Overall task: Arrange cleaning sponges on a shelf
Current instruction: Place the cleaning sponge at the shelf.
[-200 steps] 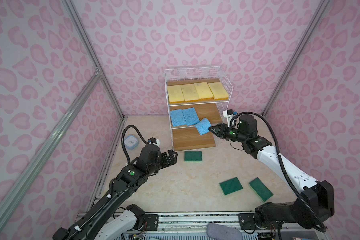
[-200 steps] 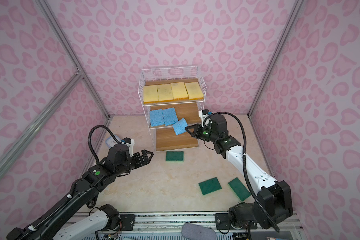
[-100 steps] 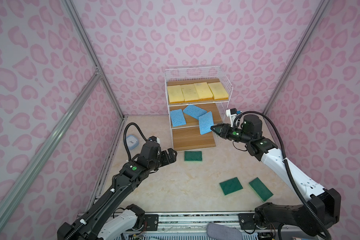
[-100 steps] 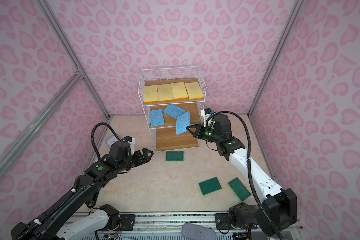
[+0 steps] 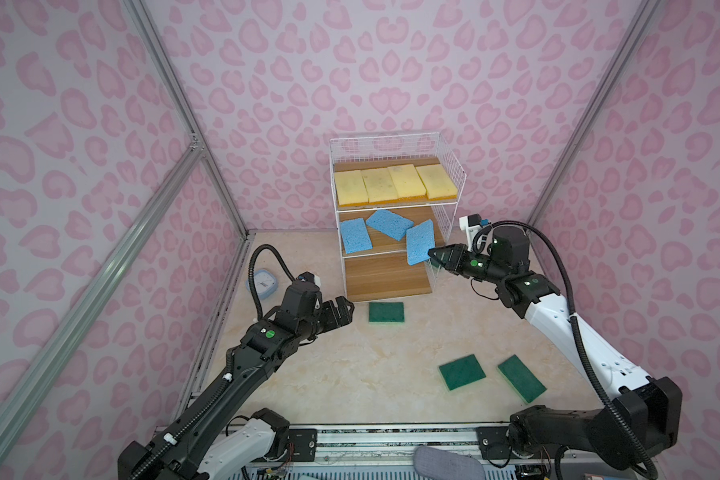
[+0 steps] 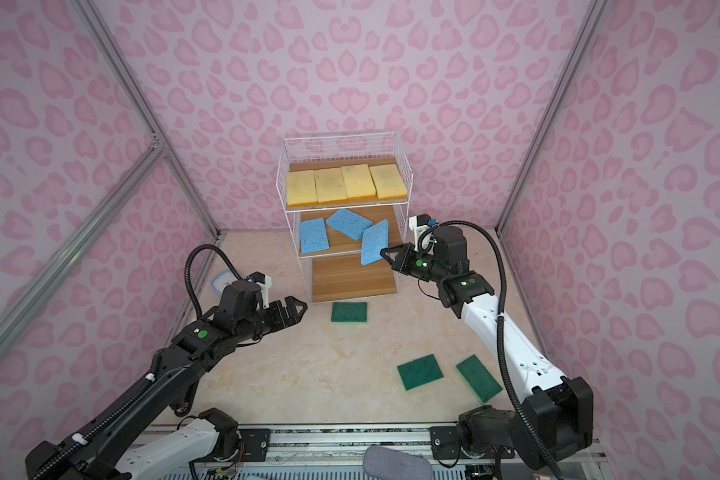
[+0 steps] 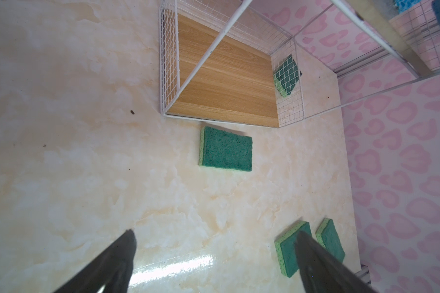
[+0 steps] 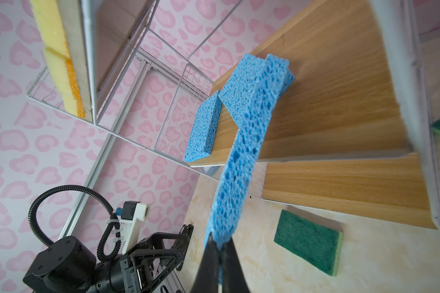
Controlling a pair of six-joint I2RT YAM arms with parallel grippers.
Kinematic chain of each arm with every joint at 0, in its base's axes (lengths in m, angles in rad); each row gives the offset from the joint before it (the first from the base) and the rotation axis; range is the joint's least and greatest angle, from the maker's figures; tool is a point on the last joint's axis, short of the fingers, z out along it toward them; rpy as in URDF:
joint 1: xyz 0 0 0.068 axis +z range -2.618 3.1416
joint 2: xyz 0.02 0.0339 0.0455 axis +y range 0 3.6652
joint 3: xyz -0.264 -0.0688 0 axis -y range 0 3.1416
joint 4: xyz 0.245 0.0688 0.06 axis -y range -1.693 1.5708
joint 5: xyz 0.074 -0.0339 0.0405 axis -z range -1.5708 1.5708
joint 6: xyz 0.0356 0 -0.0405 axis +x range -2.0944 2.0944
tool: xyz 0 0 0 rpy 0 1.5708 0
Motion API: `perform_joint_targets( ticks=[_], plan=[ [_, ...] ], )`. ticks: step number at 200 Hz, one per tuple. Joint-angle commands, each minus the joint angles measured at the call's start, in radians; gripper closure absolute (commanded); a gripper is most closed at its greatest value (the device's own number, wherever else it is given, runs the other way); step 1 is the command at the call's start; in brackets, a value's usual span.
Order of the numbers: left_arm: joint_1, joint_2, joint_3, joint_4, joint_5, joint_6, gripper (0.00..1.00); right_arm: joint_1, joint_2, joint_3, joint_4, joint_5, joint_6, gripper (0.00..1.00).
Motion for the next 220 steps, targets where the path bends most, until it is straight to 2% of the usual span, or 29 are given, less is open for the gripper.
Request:
perform_joint_targets(
  ticks=[1, 75, 119, 142, 220],
  plan=[
    [0.005, -0.013, 0.007, 0.003, 0.001, 0.011, 0.02, -0.012, 0.009, 0.004, 0.024, 0.034, 0.006, 0.97],
    [0.016, -0.032, -0.002, -0.009, 0.004, 0.013, 0.01, -0.043, 0.067, 0.019, 0.041, 0.071, 0.031, 0.98],
    [0.018, -0.047, -0.007, -0.018, -0.003, 0.014, 0.01, -0.049, 0.106, 0.045, 0.038, 0.076, 0.042, 0.93],
    [0.019, -0.049, -0.008, -0.02, -0.002, 0.014, 0.01, -0.055, 0.118, 0.049, 0.035, 0.089, 0.042, 0.83],
    [0.023, -0.044, -0.002, -0.022, -0.001, 0.011, 0.02, -0.062, 0.108, 0.037, 0.022, 0.113, 0.039, 0.36]
  ],
)
